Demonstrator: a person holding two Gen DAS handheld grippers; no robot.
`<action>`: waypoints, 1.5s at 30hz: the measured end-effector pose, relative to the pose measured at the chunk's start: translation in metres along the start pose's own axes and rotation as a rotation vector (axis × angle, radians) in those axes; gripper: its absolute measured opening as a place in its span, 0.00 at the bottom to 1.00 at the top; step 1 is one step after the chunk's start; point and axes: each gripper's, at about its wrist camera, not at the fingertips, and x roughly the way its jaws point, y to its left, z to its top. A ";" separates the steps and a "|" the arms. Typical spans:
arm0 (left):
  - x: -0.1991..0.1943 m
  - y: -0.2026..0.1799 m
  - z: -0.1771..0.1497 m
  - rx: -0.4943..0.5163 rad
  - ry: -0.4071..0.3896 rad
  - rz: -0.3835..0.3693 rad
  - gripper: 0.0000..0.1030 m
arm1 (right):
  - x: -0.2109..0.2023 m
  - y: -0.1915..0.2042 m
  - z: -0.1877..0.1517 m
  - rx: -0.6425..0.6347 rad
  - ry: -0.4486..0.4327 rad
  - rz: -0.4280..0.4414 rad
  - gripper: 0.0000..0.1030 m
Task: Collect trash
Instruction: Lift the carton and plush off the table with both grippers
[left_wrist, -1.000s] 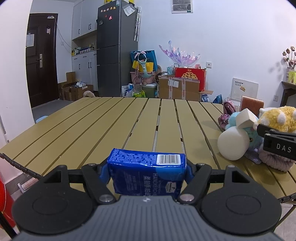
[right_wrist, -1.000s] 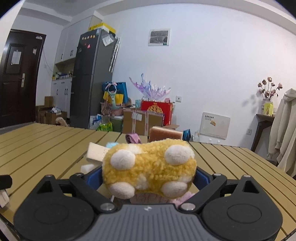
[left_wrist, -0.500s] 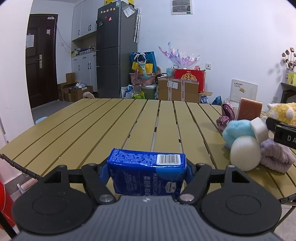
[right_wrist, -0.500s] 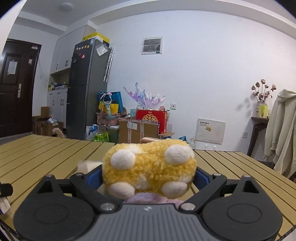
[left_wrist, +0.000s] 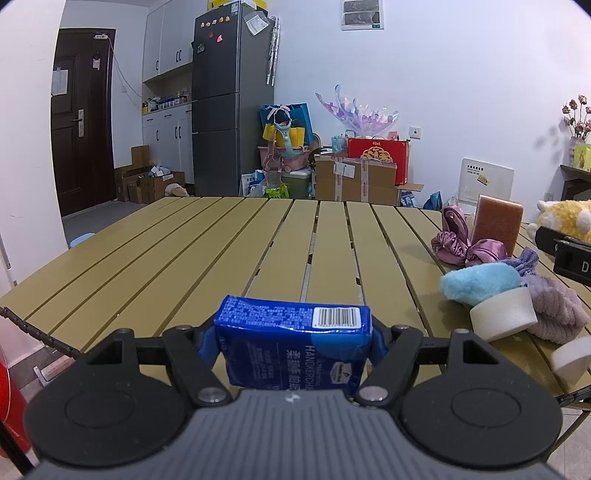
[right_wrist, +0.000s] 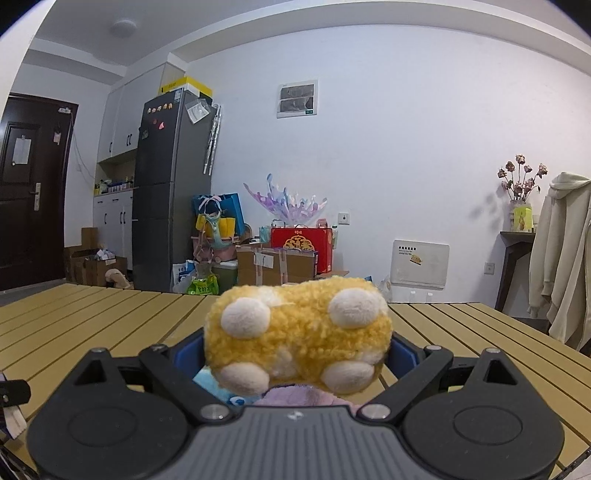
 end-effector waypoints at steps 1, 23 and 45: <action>0.000 0.000 0.000 0.000 0.000 -0.001 0.71 | 0.000 -0.001 0.000 0.001 0.000 -0.001 0.93; -0.029 0.004 0.008 -0.011 -0.052 -0.031 0.71 | -0.042 -0.005 0.011 -0.023 -0.065 0.033 0.93; -0.140 -0.026 -0.026 0.039 -0.075 -0.135 0.71 | -0.202 -0.025 0.007 -0.078 -0.074 0.100 0.93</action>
